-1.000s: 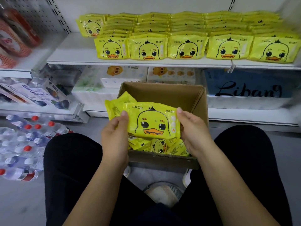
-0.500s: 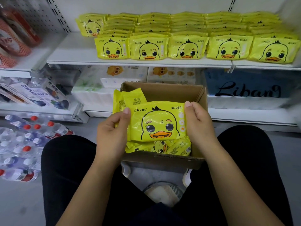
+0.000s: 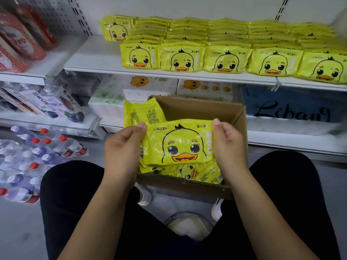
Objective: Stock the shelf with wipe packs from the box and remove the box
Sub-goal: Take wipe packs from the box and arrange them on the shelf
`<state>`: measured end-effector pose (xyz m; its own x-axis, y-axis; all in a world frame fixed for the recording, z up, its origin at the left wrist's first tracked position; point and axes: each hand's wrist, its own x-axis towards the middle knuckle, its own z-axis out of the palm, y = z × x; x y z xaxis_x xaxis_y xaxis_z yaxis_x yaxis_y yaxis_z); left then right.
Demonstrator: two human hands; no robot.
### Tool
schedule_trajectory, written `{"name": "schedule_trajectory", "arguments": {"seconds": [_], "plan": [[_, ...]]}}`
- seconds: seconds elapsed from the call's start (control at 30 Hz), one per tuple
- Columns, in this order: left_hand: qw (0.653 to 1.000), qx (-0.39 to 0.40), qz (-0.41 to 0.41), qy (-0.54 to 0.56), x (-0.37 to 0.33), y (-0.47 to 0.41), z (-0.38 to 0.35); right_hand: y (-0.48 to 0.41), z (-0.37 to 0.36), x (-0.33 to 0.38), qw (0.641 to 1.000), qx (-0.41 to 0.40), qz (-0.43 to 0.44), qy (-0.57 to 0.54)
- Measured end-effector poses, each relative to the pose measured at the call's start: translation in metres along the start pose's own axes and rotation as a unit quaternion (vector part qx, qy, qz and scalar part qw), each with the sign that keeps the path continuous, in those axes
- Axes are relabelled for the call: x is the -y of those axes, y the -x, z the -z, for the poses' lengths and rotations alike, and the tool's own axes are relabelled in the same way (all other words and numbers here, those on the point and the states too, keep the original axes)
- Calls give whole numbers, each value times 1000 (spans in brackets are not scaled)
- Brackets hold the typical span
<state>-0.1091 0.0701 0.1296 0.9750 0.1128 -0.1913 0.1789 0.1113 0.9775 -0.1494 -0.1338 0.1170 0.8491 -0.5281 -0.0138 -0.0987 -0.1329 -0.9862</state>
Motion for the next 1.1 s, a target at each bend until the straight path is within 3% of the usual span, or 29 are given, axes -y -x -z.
{"name": "schedule_trajectory", "arguments": {"seconds": [0.37, 0.47, 0.63, 0.77, 0.9, 1.1], "plan": [[995, -83, -55, 0, -3, 1, 3, 0, -6, 11, 998, 24, 38, 43], [997, -56, -43, -13, 1, -3, 2, 1, -9, 11, 1000, 5, 13, 11], [996, 20, 75, -40, 3, 5, -1, -7, -1, 7, 998, -48, -29, -40], [994, 56, 69, -65, 13, 14, -4, -12, 3, 1, 989, -32, -96, -112], [999, -3, 41, -34, 20, 6, -8, -8, 3, 5, 947, 39, -164, -273], [990, -93, -51, -90, 22, 5, -14, -6, -14, 2, 950, 41, -158, -267]]}}
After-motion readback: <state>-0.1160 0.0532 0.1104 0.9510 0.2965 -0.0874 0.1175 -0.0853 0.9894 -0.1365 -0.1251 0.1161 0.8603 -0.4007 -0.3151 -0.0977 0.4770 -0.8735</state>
